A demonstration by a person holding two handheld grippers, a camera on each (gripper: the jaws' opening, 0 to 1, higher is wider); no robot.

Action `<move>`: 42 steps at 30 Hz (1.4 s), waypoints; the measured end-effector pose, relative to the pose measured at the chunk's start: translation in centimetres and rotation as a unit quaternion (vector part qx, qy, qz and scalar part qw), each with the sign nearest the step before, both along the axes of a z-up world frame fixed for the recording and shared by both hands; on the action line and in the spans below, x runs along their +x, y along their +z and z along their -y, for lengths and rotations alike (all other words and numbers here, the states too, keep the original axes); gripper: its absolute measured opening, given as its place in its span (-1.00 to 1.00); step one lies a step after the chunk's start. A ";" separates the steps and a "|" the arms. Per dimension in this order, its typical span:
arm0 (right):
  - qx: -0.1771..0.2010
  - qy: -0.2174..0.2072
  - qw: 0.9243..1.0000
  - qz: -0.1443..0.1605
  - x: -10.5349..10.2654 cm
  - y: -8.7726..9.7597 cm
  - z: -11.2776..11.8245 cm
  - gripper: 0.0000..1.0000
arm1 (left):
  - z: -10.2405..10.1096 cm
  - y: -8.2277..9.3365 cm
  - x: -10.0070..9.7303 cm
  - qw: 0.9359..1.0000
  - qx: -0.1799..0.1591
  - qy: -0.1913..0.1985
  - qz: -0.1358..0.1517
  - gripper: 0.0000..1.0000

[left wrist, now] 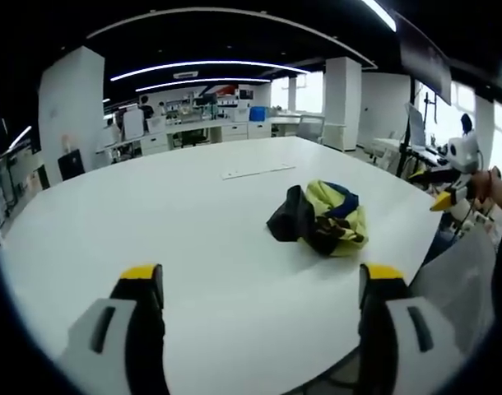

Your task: Fold the garment on the visible template until the final outline fits inside the template.

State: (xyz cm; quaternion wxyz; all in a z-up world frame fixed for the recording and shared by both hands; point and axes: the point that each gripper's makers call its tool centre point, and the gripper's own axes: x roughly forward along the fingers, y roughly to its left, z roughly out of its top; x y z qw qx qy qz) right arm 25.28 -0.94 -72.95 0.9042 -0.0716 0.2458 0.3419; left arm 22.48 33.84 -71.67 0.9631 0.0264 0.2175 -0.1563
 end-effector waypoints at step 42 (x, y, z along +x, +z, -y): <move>0.037 0.116 0.993 0.000 3.5 -1.1 -7.5 0.24 | 4.1 -2.5 7.0 0.991 -0.020 -0.130 0.015 0.32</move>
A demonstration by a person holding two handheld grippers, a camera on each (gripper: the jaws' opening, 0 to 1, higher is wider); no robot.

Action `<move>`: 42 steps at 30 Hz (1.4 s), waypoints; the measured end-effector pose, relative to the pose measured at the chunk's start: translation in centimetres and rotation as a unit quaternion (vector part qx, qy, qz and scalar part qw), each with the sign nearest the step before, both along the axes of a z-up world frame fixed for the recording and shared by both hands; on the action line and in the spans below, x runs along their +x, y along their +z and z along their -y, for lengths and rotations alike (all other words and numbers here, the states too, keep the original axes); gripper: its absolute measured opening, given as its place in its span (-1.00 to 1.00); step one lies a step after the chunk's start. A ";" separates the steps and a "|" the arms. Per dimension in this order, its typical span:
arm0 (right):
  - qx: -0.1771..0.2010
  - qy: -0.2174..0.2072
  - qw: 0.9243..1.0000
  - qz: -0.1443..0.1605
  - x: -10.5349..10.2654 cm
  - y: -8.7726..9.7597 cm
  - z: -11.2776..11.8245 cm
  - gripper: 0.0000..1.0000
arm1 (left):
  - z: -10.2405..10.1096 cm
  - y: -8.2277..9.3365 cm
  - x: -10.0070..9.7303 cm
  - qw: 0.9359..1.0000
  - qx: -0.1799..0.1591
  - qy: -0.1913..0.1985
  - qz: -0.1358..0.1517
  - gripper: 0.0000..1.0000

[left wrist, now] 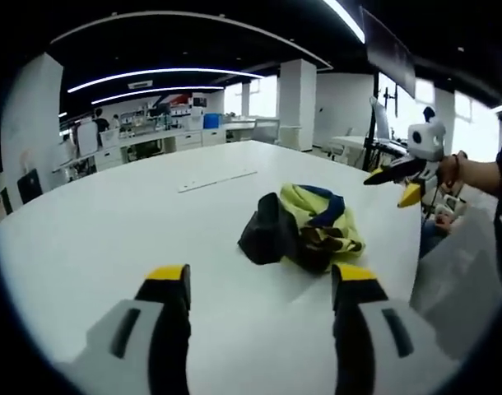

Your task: Fold the garment on the visible template until the final outline fits inside the template.

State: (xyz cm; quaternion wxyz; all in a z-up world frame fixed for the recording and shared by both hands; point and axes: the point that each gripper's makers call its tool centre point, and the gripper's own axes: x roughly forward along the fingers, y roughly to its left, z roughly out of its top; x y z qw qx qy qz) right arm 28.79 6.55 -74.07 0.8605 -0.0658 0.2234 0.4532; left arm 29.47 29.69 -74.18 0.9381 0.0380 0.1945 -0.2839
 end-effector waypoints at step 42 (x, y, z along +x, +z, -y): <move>-0.068 0.057 0.996 0.002 4.6 -4.4 -4.7 -0.61 | 6.7 -5.6 9.6 0.994 -0.036 -0.089 -0.054 -0.32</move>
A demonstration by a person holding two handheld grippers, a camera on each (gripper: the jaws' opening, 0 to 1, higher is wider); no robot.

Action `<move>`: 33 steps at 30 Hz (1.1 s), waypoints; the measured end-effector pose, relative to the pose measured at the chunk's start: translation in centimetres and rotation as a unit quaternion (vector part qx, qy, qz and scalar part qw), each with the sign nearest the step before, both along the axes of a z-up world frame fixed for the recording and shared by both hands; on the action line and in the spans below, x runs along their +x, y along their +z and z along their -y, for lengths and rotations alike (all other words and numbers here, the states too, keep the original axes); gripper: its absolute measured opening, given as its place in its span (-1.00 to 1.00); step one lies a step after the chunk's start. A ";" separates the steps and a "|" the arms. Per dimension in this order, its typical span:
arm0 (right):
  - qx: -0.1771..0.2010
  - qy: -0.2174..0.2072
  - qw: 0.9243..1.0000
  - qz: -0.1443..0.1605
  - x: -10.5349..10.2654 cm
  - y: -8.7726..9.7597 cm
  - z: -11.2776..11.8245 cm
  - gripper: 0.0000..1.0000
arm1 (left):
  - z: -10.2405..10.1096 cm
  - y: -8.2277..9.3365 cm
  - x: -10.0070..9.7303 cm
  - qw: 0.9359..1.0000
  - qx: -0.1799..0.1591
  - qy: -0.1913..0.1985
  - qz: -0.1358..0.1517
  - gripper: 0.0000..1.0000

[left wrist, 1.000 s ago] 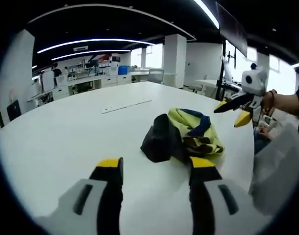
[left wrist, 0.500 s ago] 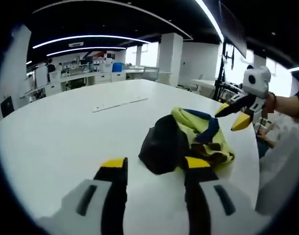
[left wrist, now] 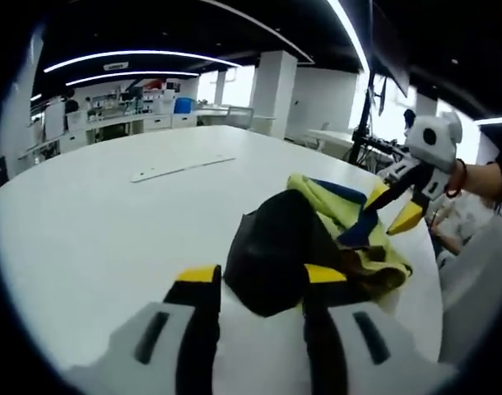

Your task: Fold the garment on the visible template until the final outline fits inside the template.

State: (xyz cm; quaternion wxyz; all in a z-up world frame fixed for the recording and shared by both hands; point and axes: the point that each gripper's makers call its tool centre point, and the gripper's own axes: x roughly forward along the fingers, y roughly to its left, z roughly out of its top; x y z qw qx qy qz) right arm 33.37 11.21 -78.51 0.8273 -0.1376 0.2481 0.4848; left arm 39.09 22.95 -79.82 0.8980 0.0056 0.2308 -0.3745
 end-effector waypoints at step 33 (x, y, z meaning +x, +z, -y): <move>-0.038 -0.033 0.999 0.008 0.6 -1.8 1.4 -1.00 | 2.5 -3.2 1.0 0.997 -0.033 -0.014 -0.062 -1.00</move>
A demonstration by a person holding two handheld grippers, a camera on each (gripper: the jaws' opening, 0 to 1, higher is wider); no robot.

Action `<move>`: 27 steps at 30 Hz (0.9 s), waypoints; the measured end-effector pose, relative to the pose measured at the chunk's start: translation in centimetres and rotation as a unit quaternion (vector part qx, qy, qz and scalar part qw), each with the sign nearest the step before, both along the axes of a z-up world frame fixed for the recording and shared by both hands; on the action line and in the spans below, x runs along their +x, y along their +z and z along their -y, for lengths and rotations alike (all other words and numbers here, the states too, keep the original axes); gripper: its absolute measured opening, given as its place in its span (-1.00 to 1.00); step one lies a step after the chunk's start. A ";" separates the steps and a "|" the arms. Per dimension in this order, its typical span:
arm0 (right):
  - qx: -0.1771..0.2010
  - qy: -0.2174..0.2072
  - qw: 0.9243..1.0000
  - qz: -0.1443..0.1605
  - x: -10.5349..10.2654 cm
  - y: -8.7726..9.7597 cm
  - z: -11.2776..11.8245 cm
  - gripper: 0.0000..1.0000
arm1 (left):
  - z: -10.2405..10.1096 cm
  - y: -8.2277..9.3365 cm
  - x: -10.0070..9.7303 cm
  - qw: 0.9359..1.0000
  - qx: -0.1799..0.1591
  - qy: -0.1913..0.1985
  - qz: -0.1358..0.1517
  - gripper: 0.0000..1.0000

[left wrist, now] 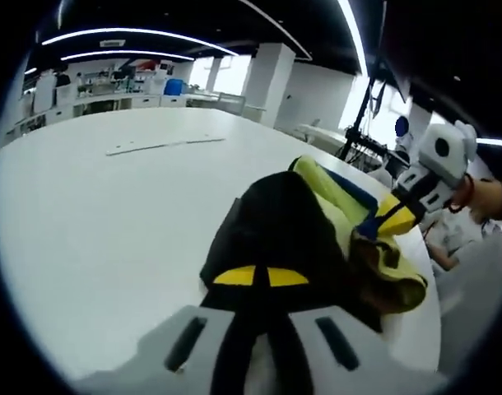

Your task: Fold the garment on the visible template until the final outline fits inside the template.

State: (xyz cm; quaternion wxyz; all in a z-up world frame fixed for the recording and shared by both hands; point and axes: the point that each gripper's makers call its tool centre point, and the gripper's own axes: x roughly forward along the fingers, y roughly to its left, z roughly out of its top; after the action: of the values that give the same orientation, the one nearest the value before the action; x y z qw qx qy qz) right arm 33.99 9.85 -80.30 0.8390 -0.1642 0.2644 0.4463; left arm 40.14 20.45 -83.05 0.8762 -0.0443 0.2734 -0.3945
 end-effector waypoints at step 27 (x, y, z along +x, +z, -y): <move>0.121 -0.058 0.989 0.053 1.8 8.6 2.3 -1.00 | -7.2 8.3 -1.9 0.989 0.008 0.119 0.084 -1.00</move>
State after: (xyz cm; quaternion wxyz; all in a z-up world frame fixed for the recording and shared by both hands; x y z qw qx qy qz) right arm 35.81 7.52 -71.75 0.8900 -0.0687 0.1728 0.4163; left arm 38.29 27.64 -74.79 0.9369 -0.0360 0.1949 -0.2879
